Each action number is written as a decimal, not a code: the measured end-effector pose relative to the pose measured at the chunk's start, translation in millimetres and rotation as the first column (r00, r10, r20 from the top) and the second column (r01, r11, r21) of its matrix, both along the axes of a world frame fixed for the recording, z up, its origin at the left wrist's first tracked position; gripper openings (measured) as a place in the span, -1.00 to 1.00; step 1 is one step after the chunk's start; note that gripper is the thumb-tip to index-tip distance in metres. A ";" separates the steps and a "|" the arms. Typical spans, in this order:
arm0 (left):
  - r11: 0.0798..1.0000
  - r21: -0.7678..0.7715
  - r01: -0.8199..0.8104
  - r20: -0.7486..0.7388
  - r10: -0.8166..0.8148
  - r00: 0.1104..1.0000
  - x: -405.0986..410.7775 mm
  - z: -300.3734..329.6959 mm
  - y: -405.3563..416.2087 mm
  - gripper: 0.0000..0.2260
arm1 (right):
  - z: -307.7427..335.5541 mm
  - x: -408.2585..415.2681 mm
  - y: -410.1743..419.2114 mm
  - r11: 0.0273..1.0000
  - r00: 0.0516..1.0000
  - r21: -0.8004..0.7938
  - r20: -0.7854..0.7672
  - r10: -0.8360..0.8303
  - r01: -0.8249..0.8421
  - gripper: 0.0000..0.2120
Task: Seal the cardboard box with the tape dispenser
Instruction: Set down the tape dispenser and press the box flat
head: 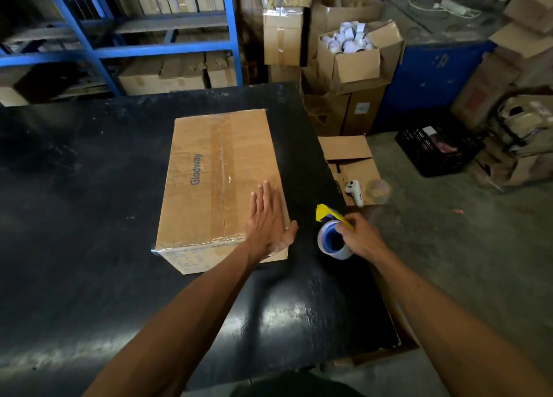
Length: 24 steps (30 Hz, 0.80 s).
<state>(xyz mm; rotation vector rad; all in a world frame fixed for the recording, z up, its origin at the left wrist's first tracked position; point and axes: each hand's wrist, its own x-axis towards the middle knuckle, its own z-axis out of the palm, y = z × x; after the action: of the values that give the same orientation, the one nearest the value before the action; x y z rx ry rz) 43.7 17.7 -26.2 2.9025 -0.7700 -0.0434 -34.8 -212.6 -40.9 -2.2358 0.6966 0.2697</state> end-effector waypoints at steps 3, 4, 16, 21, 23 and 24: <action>0.999 0.021 -0.041 -0.050 0.042 0.998 2.1 -1.6 -1.8 -0.21 | -26.4 -5.3 -4.4 0.993 0.996 -0.120 -0.088 -0.019 0.008 -0.61; 0.999 0.028 -0.039 -0.048 0.041 0.998 1.4 -1.6 -2.1 -0.22 | -34.1 -5.6 -4.8 0.987 0.997 -0.162 -0.081 -0.021 0.007 -0.60; 0.997 0.073 -0.039 0.002 0.039 0.999 0.1 -2.7 -5.6 -0.27 | -53.9 -1.2 0.8 0.981 0.992 -0.187 -0.124 0.020 -0.043 -0.70; 0.998 0.038 -0.056 0.030 0.055 0.998 -1.0 -5.0 -4.6 -0.22 | -29.0 27.3 -0.4 0.988 0.974 -0.119 -0.215 0.066 -0.093 -0.48; 0.991 -0.009 -0.132 0.099 0.132 0.986 -4.7 -0.6 -6.7 -0.14 | -6.5 46.7 7.1 0.992 0.990 -0.084 -0.116 0.085 -0.095 -0.36; 0.980 -0.041 -0.192 0.128 0.196 0.972 -6.6 3.1 -8.6 -0.09 | 6.6 57.2 12.5 0.987 0.991 -0.098 -0.055 0.119 -0.124 -0.33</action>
<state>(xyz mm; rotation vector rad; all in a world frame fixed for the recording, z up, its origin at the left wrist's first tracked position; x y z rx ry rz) 37.1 9.1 -23.2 2.9615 -0.4957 0.1789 22.4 -200.1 -34.3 -2.3794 0.6126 0.3579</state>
